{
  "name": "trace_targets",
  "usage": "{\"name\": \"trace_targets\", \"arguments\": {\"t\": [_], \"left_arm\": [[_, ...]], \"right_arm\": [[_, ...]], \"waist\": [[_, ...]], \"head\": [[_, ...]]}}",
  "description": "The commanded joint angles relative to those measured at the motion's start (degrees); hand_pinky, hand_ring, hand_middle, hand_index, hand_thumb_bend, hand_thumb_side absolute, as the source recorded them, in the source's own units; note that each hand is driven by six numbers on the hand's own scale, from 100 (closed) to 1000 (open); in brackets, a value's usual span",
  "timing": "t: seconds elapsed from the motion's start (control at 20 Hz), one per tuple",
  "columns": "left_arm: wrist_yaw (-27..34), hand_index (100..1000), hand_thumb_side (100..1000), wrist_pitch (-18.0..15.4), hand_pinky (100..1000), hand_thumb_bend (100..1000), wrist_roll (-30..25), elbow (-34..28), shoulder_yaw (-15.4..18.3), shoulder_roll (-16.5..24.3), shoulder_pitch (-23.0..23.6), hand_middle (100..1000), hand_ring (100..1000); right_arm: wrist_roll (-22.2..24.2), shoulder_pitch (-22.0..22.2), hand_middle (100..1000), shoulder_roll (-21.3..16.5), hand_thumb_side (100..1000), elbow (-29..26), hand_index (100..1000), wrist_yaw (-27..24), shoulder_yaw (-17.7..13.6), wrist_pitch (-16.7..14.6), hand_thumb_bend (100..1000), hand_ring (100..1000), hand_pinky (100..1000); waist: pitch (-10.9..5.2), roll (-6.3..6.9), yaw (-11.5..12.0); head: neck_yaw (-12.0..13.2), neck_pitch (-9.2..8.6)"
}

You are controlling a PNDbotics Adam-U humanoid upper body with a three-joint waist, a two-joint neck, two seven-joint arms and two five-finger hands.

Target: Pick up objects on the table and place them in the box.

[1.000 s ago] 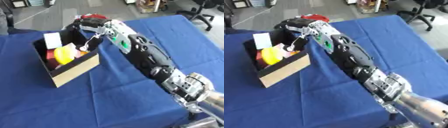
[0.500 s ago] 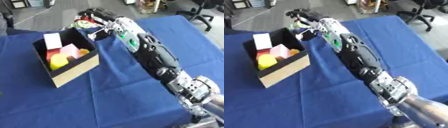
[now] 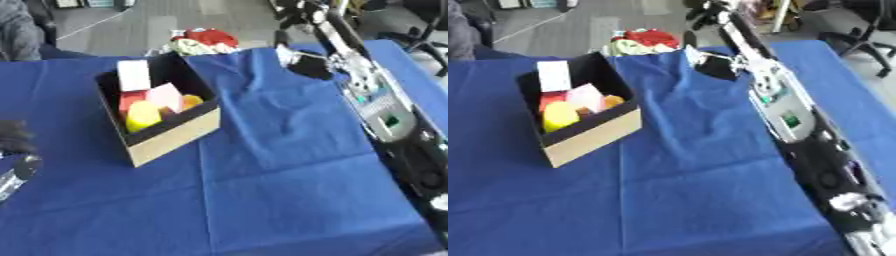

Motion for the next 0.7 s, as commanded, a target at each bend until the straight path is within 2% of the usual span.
{"name": "trace_targets", "arguments": {"t": [0.05, 0.2, 0.35, 0.55, 0.7], "left_arm": [[-0.1, 806, 475, -0.1, 761, 603, 1.8, -0.8, 0.7, -0.1, -0.6, 649, 643], [-0.6, 814, 476, -0.9, 763, 604, 2.7, -0.8, 0.4, -0.7, -0.4, 661, 655], [-0.6, 815, 476, -1.8, 763, 598, 3.7, -0.6, 0.4, -1.2, 0.4, 664, 657], [-0.2, 820, 482, -2.1, 763, 587, 4.6, -0.1, 0.2, -1.9, 1.0, 665, 658], [0.3, 819, 479, -2.2, 763, 580, 5.5, 0.2, 0.1, -2.2, 1.2, 663, 658]], "right_arm": [[-2.9, 4.3, 694, 1.1, 162, -4.9, 876, -3.9, -1.9, -0.8, 100, 684, 824], [-4.2, 10.0, 680, 5.3, 195, -5.3, 862, -5.9, -3.1, -1.9, 100, 670, 816], [-6.0, 13.4, 668, 9.6, 196, -4.4, 856, -6.1, -4.0, -2.8, 100, 661, 811], [-7.5, 14.9, 654, 13.0, 191, -3.0, 852, -4.9, -4.0, -3.4, 100, 645, 804], [-8.2, 14.9, 648, 13.9, 182, -2.4, 850, -4.3, -3.8, -3.7, 100, 641, 801]], "waist": [[-0.42, -0.79, -0.3], [-0.27, -0.73, -0.5], [-0.32, -0.78, -0.9], [-0.44, -0.79, -1.4], [-0.46, -0.75, -1.5]], "head": [[3.5, 0.23], [5.0, 0.23], [5.6, 0.23], [5.7, 0.23], [5.6, 0.23]]}}
